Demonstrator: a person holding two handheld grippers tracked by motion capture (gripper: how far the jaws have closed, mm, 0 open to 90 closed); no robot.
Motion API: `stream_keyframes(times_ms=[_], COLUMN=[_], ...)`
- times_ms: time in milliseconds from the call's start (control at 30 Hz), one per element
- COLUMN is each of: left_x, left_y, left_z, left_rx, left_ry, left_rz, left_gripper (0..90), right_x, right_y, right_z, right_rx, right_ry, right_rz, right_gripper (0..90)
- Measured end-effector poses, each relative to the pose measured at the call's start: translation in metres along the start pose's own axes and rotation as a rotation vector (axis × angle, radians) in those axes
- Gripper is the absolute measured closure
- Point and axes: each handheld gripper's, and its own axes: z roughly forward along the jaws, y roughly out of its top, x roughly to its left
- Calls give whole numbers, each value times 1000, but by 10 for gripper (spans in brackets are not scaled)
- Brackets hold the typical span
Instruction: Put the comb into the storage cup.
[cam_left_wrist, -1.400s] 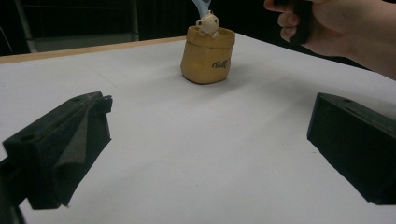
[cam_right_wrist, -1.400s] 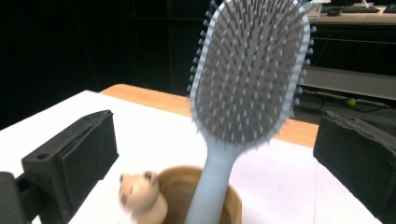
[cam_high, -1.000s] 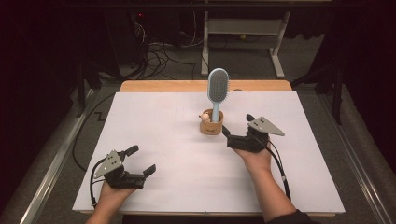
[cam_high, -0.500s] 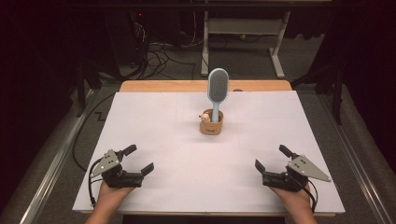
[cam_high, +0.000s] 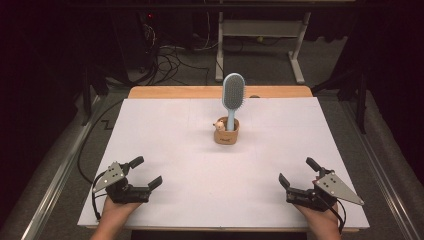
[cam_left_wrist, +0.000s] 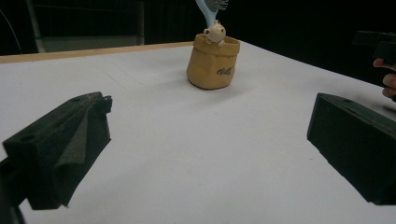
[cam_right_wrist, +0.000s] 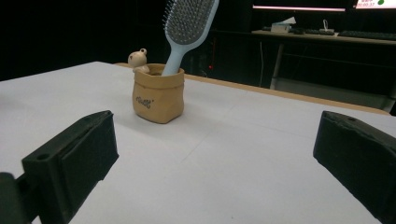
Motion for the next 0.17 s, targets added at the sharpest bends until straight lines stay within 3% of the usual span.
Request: stream_keyframes(times_ms=[167], left_x=[-1], left_y=[3], left_z=[0], left_rx=[-14], left_ry=[8], left_rz=[21], left_gripper=[5], right_x=[-3], right_y=[0], right_z=[-4], right_rx=[-14], right_ry=[-15], right_rz=[11], right_gripper=[5])
